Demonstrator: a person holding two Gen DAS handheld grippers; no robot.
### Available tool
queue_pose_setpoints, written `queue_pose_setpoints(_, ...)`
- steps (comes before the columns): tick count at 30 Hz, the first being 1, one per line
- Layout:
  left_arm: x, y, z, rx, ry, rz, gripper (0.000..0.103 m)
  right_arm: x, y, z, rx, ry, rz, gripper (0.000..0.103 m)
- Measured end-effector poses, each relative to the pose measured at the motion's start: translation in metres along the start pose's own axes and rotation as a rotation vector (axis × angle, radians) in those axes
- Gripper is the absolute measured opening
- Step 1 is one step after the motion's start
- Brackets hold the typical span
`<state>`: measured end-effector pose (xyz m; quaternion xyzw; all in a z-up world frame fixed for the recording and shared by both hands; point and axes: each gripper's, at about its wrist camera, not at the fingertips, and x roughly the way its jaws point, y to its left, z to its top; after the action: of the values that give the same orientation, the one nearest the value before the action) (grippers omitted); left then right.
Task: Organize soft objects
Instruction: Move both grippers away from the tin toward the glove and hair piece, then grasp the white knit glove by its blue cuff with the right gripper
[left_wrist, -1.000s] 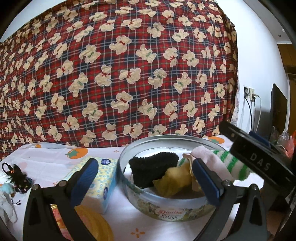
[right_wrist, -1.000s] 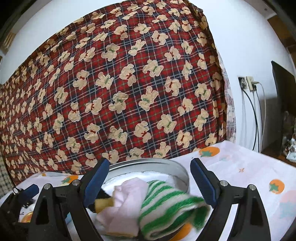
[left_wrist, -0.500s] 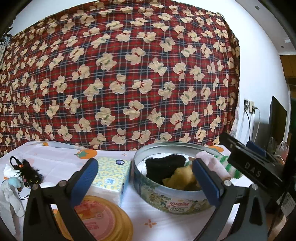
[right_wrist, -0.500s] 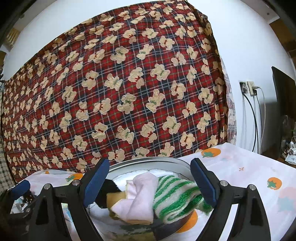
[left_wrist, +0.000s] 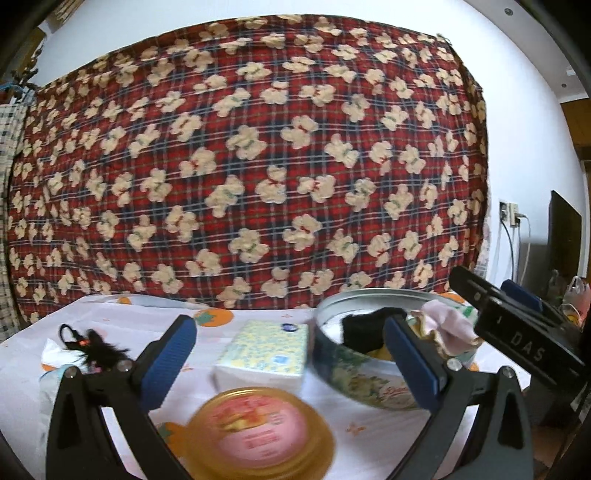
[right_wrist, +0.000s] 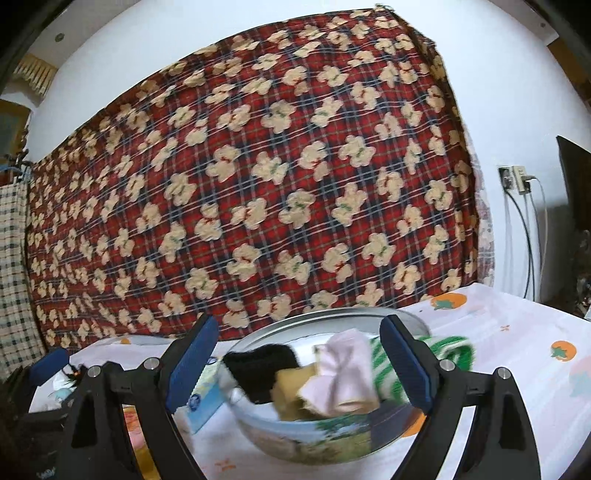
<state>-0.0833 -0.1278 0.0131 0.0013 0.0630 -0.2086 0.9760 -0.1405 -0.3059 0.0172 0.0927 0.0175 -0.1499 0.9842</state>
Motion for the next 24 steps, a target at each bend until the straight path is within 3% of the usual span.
queue_pose_setpoints(12, -0.014, 0.076, -0.005, -0.081, 0.034, 0.110, 0.103, 0.000, 0.055, -0.013, 0.007, 0.039, 0.111, 0.091)
queue_pose_setpoints(24, -0.041, 0.167, -0.008, -0.075, 0.039, 0.304, 0.103, 0.000, 0.141, -0.031, -0.017, 0.107, 0.303, 0.091)
